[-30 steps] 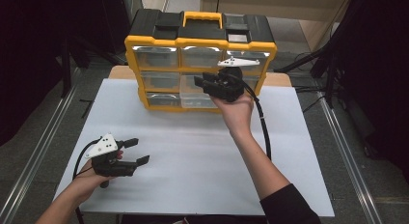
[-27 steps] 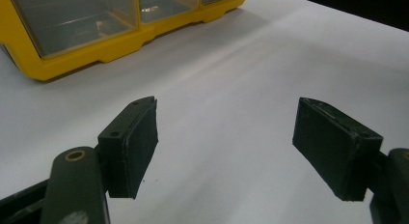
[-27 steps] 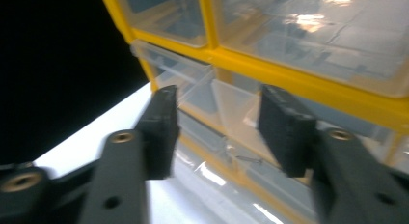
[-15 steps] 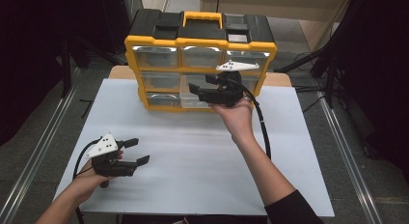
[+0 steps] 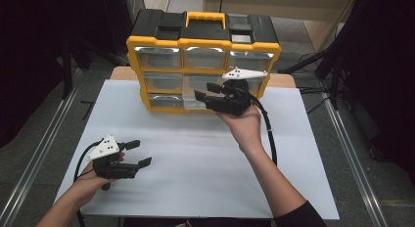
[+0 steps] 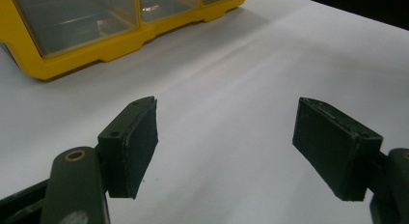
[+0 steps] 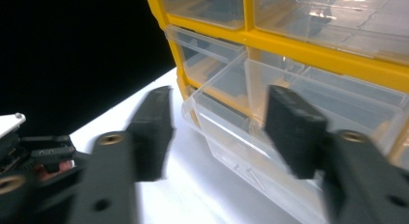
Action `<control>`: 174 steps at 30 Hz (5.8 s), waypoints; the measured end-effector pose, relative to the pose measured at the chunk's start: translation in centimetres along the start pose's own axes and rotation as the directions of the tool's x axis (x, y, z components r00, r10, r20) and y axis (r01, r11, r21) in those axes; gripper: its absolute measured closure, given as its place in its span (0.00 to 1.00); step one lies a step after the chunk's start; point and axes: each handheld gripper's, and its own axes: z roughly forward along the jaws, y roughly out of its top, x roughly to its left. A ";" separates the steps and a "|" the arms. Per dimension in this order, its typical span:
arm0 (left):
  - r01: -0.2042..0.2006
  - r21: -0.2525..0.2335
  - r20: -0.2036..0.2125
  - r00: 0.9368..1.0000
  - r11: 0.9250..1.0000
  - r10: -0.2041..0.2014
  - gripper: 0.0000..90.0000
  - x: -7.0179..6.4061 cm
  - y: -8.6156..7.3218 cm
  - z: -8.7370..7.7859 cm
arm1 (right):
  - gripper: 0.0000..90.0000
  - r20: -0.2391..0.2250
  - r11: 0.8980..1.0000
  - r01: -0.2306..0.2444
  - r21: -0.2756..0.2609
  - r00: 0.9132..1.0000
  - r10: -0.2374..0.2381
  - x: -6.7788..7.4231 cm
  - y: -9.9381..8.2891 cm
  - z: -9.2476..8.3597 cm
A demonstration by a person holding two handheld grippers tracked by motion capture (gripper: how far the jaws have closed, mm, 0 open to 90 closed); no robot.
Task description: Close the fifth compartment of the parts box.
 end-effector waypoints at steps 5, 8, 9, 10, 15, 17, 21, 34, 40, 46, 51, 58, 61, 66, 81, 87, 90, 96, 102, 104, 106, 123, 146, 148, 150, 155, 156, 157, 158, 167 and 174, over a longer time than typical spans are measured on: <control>0.000 0.000 -0.003 1.000 1.000 0.000 0.27 0.0 0.0 0.0 | 0.78 0.000 1.000 0.001 -0.007 1.000 -0.001 0.2 -0.6 -0.5; 0.002 -0.001 -0.003 1.000 1.000 -0.002 0.27 0.0 0.0 0.0 | 0.90 0.003 1.000 0.001 -0.014 1.000 -0.001 0.2 -1.0 -0.6; 0.003 -0.003 -0.003 1.000 1.000 -0.003 0.27 0.0 0.0 0.0 | 0.93 0.005 1.000 0.003 -0.012 1.000 -0.003 0.1 -1.1 -0.6; 0.000 0.003 -0.003 1.000 1.000 0.000 0.27 0.0 0.0 0.0 | 0.96 0.004 1.000 0.002 -0.011 1.000 -0.001 0.1 -1.2 -0.6; -0.002 0.000 -0.003 1.000 1.000 0.002 0.27 0.0 0.1 0.0 | 1.00 0.011 1.000 -0.010 0.013 1.000 0.010 -0.2 -1.8 -0.2; -0.004 0.005 0.000 1.000 1.000 0.004 0.27 0.0 0.1 0.0 | 1.00 0.011 1.000 -0.016 0.020 1.000 0.016 -0.3 -2.0 0.0; -0.006 0.003 0.003 1.000 1.000 0.006 0.27 0.0 0.1 0.1 | 1.00 0.026 0.999 -0.021 0.025 0.999 0.021 -0.5 -2.2 0.4; -0.004 0.004 0.001 1.000 1.000 0.004 0.27 0.0 0.1 0.1 | 1.00 0.044 0.999 -0.031 0.025 0.999 0.030 -1.0 -1.7 1.5; -0.008 0.002 0.002 1.000 1.000 0.008 0.27 0.0 0.1 0.1 | 1.00 0.060 0.999 -0.027 0.018 0.998 0.026 -1.2 -1.4 2.1; -0.007 0.002 0.005 1.000 1.000 0.007 0.27 0.0 0.1 0.1 | 1.00 0.083 1.000 -0.023 0.009 0.996 0.022 -1.6 -1.2 2.7; -0.001 0.003 0.000 1.000 1.000 0.001 0.27 0.0 0.1 0.1 | 1.00 0.104 1.000 -0.023 0.006 0.994 0.022 -1.8 -1.0 3.1; -0.007 0.002 0.001 1.000 1.000 0.007 0.27 0.0 0.1 0.1 | 1.00 0.124 1.000 -0.026 -0.012 0.992 0.027 -2.3 -0.8 3.8; -0.005 -0.001 0.001 1.000 1.000 0.005 0.27 0.0 0.1 0.1 | 1.00 0.131 0.999 -0.027 -0.019 0.991 0.029 -2.4 -0.8 4.0; -0.008 0.001 0.004 1.000 1.000 0.008 0.27 0.0 0.1 0.1 | 1.00 0.138 0.999 -0.040 -0.026 0.989 0.043 -2.8 -0.7 4.4; -0.010 0.002 0.005 1.000 1.000 0.010 0.27 0.0 0.1 0.1 | 1.00 0.165 0.999 -0.033 -0.036 0.986 0.038 -3.5 -0.4 5.3; -0.006 0.001 0.003 1.000 1.000 0.006 0.27 0.0 0.1 0.1 | 0.96 0.130 0.999 -0.033 -0.021 0.991 0.036 -3.5 -0.7 5.0; -0.009 0.001 0.003 1.000 1.000 0.009 0.27 0.0 0.1 0.1 | 0.85 0.089 0.999 -0.034 -0.026 0.995 0.036 -3.4 -0.9 4.5; -0.011 0.003 0.001 1.000 1.000 0.011 0.27 0.0 0.1 0.1 | 0.66 0.023 0.999 -0.028 -0.032 0.999 0.029 -3.4 -1.4 3.4; -0.011 0.005 0.002 1.000 1.000 0.011 0.27 0.0 0.1 0.2 | 0.50 -0.024 0.997 0.023 -0.073 0.999 -0.025 -3.4 -2.3 2.2; -0.010 0.004 0.002 1.000 1.000 0.010 0.27 0.0 0.1 0.2 | 0.47 -0.042 0.997 0.039 -0.067 0.998 -0.042 -3.3 -2.6 2.0; -0.011 0.005 0.001 1.000 1.000 0.011 0.27 0.0 0.1 0.2 | 0.43 -0.041 0.994 0.070 -0.088 0.996 -0.074 -3.0 -3.1 1.6; -0.013 0.005 -0.002 1.000 1.000 0.013 0.27 0.0 0.1 0.1 | 0.29 -0.148 0.988 0.104 -0.113 0.982 -0.121 -2.5 -7.4 -1.5; -0.007 -0.002 -0.015 1.000 1.000 0.007 0.27 0.1 0.2 0.0 | 0.28 -0.164 0.990 0.126 -0.059 0.977 -0.134 -3.3 -14.9 -6.2; -0.008 -0.003 -0.015 1.000 1.000 0.008 0.27 0.1 0.2 0.0 | 0.28 -0.169 0.991 0.123 -0.052 0.977 -0.130 -3.5 -15.4 -6.5; -0.006 -0.006 -0.015 1.000 1.000 0.006 0.27 0.1 0.2 0.0 | 0.28 -0.165 0.992 0.117 -0.048 0.979 -0.123 -3.7 -16.0 -6.7; -0.006 -0.010 -0.018 1.000 1.000 0.006 0.27 0.2 0.2 0.0 | 0.28 -0.144 0.991 0.118 -0.056 0.982 -0.125 -4.0 -17.0 -7.7; -0.001 -0.013 -0.018 1.000 1.000 0.001 0.27 0.2 0.1 -0.1 | 0.28 -0.145 0.992 0.117 -0.055 0.982 -0.123 -4.0 -17.1 -7.8; -0.003 -0.008 -0.018 1.000 1.000 0.003 0.27 0.3 0.2 -0.1 | 0.28 -0.148 0.991 0.121 -0.056 0.981 -0.128 -4.1 -17.4 -8.0; -0.005 -0.006 -0.019 1.000 1.000 0.004 0.27 0.3 0.2 -0.1 | 0.28 -0.154 0.991 0.121 -0.060 0.980 -0.129 -4.0 -17.7 -8.2; 0.000 -0.005 -0.022 1.000 1.000 0.000 0.27 0.3 0.2 -0.2 | 0.25 -0.147 0.990 0.123 -0.072 0.980 -0.132 -4.4 -18.9 -9.5; -0.002 -0.009 -0.032 0.999 1.000 0.001 0.27 0.5 0.1 -0.2 | 0.25 -0.144 0.989 0.127 -0.070 0.980 -0.136 -4.5 -19.4 -10.1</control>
